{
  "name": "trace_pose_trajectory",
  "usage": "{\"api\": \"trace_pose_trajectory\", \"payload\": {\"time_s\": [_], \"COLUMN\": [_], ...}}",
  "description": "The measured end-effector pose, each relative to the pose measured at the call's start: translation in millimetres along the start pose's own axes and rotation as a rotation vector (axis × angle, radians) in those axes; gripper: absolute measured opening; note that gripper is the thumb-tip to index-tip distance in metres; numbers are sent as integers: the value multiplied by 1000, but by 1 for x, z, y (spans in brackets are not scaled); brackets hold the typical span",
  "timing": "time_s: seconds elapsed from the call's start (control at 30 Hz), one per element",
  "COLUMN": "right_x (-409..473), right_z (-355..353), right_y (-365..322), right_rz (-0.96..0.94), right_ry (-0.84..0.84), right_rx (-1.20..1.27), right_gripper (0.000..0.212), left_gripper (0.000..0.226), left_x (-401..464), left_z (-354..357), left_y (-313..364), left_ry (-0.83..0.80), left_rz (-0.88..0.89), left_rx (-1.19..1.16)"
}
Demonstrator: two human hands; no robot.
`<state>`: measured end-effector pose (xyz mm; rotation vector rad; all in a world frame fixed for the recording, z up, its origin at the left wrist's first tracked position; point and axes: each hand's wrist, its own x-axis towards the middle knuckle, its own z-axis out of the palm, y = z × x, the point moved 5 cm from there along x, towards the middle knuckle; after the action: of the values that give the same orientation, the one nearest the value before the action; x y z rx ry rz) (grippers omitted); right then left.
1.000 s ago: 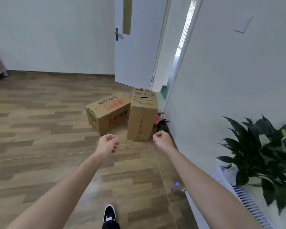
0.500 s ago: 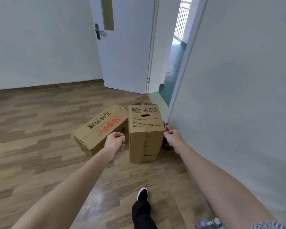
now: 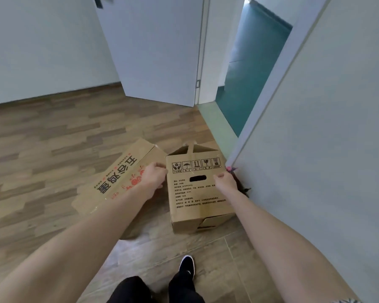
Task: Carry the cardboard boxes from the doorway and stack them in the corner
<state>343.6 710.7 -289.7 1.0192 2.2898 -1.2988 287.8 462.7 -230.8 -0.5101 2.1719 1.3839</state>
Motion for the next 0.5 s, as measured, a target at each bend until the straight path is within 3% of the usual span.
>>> {"api": "trace_pose_trajectory", "payload": {"time_s": [0.17, 0.33, 0.5], "right_x": [110, 213, 273], "right_z": [18, 44, 52], "right_y": [-20, -2, 4], "right_rz": [41, 107, 174], "right_ry": [75, 164, 148], "right_rx": [-15, -39, -105], "right_gripper": [33, 45, 58], "left_gripper": [31, 47, 56], "left_x": [129, 258, 330], "left_z": [28, 50, 63], "left_y": [8, -28, -54], "left_ry": [0, 16, -9], "left_rz": [-21, -171, -279], "left_rx": [59, 81, 47]}}
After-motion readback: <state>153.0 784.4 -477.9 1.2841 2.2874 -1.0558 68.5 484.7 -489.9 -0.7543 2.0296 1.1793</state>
